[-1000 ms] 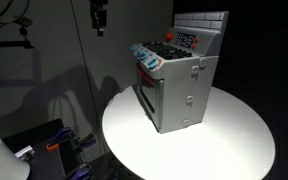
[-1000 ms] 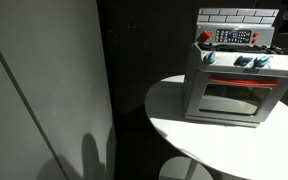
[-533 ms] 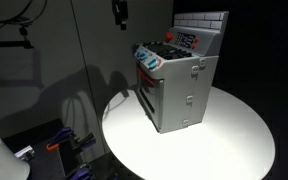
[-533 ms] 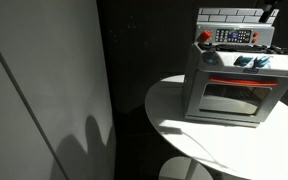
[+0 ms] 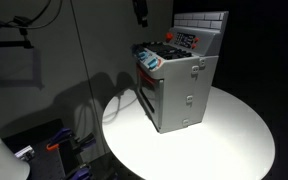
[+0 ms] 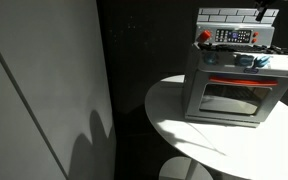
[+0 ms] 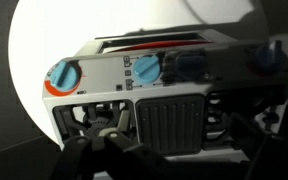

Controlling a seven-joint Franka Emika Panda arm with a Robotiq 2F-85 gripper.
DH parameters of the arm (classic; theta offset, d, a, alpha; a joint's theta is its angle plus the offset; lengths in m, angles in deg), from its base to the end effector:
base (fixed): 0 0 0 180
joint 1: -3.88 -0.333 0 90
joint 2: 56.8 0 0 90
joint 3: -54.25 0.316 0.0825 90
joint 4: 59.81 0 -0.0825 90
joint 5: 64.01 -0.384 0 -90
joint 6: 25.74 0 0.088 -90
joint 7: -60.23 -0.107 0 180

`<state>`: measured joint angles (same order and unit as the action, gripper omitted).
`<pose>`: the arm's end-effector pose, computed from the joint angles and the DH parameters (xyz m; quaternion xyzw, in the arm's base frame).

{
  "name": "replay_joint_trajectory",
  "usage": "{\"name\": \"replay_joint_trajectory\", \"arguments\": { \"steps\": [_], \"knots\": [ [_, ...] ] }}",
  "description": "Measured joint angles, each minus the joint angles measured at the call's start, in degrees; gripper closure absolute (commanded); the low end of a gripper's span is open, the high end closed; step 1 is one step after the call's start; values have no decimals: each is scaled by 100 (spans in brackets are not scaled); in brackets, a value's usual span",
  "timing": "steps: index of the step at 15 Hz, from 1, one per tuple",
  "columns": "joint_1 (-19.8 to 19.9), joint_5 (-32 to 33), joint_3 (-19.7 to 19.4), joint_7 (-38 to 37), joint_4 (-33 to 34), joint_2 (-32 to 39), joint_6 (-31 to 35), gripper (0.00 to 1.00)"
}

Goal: Press the top switch on the stove

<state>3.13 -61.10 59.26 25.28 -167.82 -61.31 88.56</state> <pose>0.5540 0.0541 0.5564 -0.9652 0.2426 -0.0976 0.0069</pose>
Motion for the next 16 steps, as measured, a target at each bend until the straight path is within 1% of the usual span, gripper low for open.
{"name": "replay_joint_trajectory", "arguments": {
  "steps": [2, 8, 14, 16],
  "knots": [
    [1, 150, -33, -133, 20, 40, 46, 0],
    [-18, 154, -33, -137, 4, 48, 47, 0],
    [2, 690, -140, -570, 28, 223, 562, 0],
    [5, 783, -200, -702, 80, 324, 631, 0]
  ]
}}
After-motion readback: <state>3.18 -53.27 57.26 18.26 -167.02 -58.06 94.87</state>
